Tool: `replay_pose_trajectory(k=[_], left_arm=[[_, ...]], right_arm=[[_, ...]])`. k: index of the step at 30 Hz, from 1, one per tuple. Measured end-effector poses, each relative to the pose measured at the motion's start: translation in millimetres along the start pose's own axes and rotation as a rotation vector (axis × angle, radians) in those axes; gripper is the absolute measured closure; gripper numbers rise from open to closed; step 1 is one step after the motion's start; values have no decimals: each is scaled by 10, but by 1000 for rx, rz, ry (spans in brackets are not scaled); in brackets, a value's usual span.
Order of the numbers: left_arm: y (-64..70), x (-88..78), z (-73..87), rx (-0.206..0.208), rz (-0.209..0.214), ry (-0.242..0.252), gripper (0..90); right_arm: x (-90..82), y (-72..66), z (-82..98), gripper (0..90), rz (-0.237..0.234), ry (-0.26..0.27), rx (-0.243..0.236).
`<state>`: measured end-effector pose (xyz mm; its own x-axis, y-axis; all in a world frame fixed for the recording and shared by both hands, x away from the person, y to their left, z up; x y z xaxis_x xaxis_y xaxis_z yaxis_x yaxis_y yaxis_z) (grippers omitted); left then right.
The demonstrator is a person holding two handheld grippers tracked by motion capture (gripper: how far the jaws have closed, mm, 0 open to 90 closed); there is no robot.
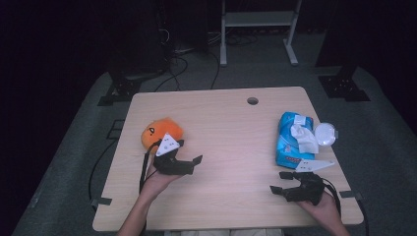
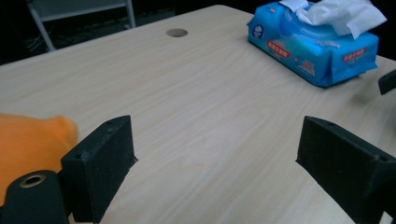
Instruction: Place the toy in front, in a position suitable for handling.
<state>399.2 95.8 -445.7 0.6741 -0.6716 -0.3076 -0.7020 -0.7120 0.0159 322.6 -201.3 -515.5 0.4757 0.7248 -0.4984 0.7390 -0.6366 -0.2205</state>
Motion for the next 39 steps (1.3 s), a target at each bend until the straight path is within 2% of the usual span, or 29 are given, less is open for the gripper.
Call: replay_pose_trajectory(k=[12, 22, 26, 31, 32, 33, 39], left_arm=[[-233, -23, -110, 13, -43, 15, 105], [-492, -143, -316, 32, -99, 73, 105], [-648, -195, -369, 32, -131, 90, 101], [-910, -264, -411, -30, -179, 139, 101], [-1016, -279, -387, -46, -204, 134, 101], [-1016, -279, -387, -46, -204, 134, 102], [-1239, -253, -270, -81, -242, 96, 102]], right_arm=[[34, -13, 14, 274, -1, -18, -11], [49, -24, 33, 274, 0, -29, -13], [79, -50, 42, 274, -7, -42, -25], [111, -93, 54, 274, -17, -57, -52], [110, -101, 53, 274, -20, -56, -52], [108, -105, 50, 274, -21, -54, -54], [93, -100, 46, 273, -25, -51, -51]])
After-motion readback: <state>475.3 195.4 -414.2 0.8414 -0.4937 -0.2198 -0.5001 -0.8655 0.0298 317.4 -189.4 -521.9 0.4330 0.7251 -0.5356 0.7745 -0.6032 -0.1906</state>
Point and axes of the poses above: each handheld gripper's, and its own axes: x roughly forward along the jaws, z roughly out of its underside, y roughly to its right, the point moved 10 cm from there along x, roughly forward along the jaws, and after that the axes turned 7 degrees about y, right-handed, at the moved point
